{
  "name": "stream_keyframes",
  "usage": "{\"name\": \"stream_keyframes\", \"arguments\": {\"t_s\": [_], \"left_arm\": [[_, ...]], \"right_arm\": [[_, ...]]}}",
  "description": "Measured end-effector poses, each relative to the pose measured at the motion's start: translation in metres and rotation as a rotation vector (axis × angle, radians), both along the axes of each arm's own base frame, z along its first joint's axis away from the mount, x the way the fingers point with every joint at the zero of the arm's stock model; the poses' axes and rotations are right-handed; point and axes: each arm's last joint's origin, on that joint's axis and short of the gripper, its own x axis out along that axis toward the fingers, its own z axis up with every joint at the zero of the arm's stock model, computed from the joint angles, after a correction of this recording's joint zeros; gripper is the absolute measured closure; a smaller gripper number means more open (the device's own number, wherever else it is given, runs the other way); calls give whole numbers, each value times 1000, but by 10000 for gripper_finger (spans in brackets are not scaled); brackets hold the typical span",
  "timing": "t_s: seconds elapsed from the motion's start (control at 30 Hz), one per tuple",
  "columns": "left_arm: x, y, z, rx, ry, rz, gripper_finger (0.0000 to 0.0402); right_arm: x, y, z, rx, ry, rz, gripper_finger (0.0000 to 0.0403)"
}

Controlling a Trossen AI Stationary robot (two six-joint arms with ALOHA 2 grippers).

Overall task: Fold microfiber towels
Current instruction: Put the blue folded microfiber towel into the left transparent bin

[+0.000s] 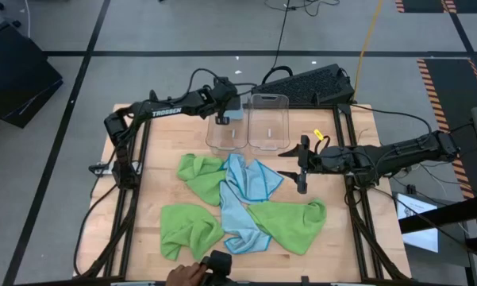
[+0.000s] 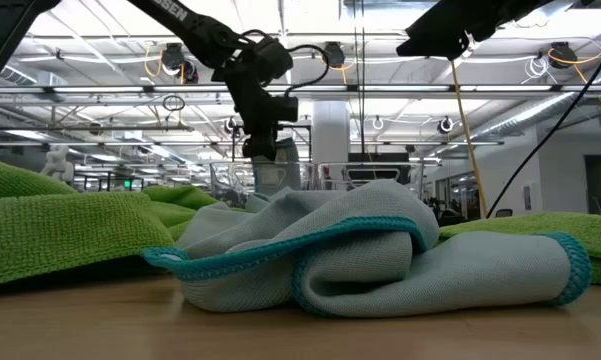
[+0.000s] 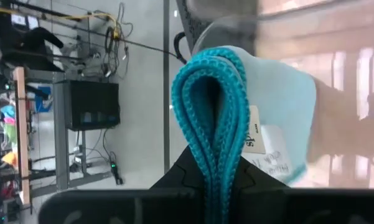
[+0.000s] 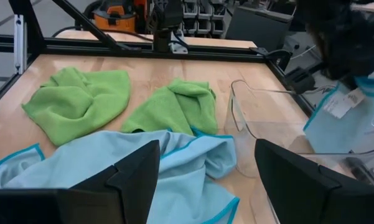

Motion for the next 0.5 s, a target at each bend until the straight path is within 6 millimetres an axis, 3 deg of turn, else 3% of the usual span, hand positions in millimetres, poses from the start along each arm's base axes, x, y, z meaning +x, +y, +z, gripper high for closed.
{"name": "stream_keyframes", "arguments": {"t_s": [0.27, 0.5], "left_arm": [[1, 8, 3, 105, -6, 71, 389], [1, 4, -3, 41, -19, 49, 389]], "right_arm": [[0, 0, 0, 0, -1, 0, 149], [0, 0, 0, 3, 0, -1, 149]]}}
